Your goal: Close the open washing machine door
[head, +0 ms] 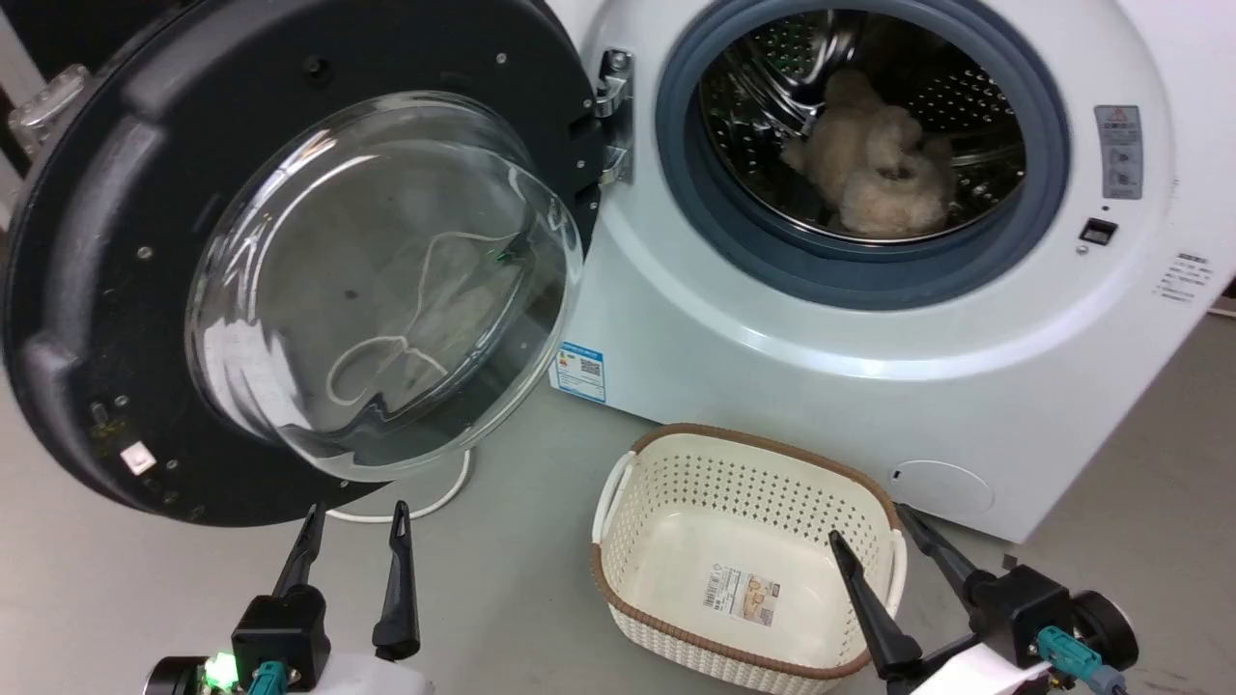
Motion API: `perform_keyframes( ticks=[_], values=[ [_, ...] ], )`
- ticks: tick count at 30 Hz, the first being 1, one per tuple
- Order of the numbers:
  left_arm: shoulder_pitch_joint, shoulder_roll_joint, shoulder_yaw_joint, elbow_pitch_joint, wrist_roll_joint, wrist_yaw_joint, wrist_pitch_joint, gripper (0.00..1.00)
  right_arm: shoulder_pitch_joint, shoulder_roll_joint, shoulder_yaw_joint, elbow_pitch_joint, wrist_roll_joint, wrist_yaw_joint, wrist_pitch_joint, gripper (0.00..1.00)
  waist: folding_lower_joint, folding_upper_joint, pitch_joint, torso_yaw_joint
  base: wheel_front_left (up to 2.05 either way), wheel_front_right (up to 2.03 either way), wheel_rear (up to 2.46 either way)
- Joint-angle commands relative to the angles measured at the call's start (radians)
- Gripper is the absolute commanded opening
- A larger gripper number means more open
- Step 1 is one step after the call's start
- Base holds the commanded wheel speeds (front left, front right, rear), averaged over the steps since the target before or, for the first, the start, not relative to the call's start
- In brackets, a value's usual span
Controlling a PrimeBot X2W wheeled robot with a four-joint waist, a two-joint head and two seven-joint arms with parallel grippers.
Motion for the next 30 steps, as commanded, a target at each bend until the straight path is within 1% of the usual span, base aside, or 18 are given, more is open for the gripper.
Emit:
perform_keyframes(
  ticks=[1, 25, 26, 27, 28, 30],
  values=[
    [0.014, 0.000, 0.002, -0.005, -0.004, 0.006, -0.009, 1.00, -0.017, -0.006, 0.008, 0.006, 0.008, 0.000, -0.009, 1.00, 0.0000, 0.0000, 0.000, 0.006, 0.00, 0.00, 0.00],
    [0.046, 0.000, -0.002, -0.028, -0.029, 0.031, -0.063, 1.00, -0.001, -0.024, 0.063, 0.048, 0.034, 0.001, -0.063, 1.00, 0.0000, 0.0000, 0.000, 0.115, 0.00, 0.00, 0.00],
    [0.047, 0.000, -0.002, -0.032, -0.034, 0.033, -0.066, 0.92, 0.000, -0.025, 0.065, 0.049, 0.035, 0.001, -0.065, 1.00, 0.0000, 0.0000, 0.000, 0.120, 0.00, 0.00, 0.00],
    [0.047, 0.000, -0.002, -0.037, -0.038, 0.033, -0.068, 0.52, 0.002, -0.025, 0.067, 0.051, 0.036, 0.001, -0.067, 1.00, 0.0000, 0.0000, 0.000, 0.124, 0.00, 0.00, 0.00],
    [0.047, 0.000, -0.001, -0.044, -0.043, 0.033, -0.070, 0.00, 0.003, -0.026, 0.068, 0.052, 0.037, 0.001, -0.070, 1.00, 0.0000, 0.0000, 0.001, 0.129, 0.00, 0.00, 0.00],
    [0.044, 0.000, 0.004, -0.062, -0.061, 0.032, -0.074, 0.00, 0.008, -0.029, 0.069, 0.052, 0.038, 0.001, -0.074, 1.00, 0.0000, 0.0000, 0.006, 0.139, 0.00, 0.00, 0.00]
  ],
)
